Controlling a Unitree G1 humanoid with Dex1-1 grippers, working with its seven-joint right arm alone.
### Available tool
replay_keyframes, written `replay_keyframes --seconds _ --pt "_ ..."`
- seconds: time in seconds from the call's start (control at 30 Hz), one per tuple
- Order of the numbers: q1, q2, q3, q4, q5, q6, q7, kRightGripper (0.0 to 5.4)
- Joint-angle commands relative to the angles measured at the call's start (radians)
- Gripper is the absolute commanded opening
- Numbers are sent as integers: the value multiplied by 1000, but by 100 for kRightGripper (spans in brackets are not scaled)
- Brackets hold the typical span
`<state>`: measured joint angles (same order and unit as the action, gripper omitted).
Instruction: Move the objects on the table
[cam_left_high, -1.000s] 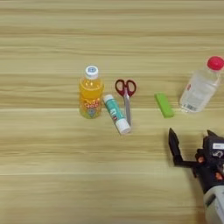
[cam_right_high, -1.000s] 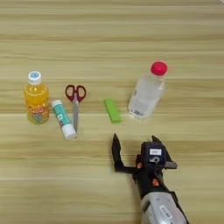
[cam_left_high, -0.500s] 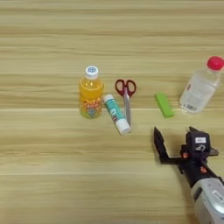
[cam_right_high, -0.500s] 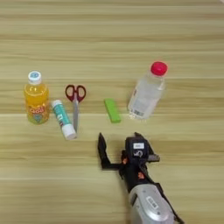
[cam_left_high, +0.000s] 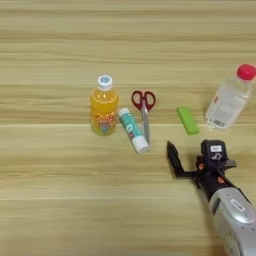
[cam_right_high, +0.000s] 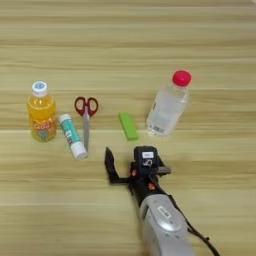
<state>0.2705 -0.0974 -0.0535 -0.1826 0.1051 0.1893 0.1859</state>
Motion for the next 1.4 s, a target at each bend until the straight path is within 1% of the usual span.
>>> replay_keyframes --seconds 0.03,0.43,0.63,0.7,0.77,0.97,1.07,1.1,1.27,1.4 --pt "-77 -14 -21 30 12 16 -6 537" --pt "-194 -39 -28 170 -3 11 4 537" --pt "-233 -50 -22 220 -6 3 10 537" --pt "-245 -57 -22 244 -9 6 9 512" --pt "-245 -60 -17 253 -11 5 12 489" --pt "-251 -63 -15 272 -14 -1 15 396" --pt "-254 -65 -17 279 -14 -3 16 368" --pt "-254 -66 -17 281 -15 -3 17 349" --pt "-240 -60 -11 254 -12 7 19 277" --pt "-231 -56 -4 240 -11 12 20 242"
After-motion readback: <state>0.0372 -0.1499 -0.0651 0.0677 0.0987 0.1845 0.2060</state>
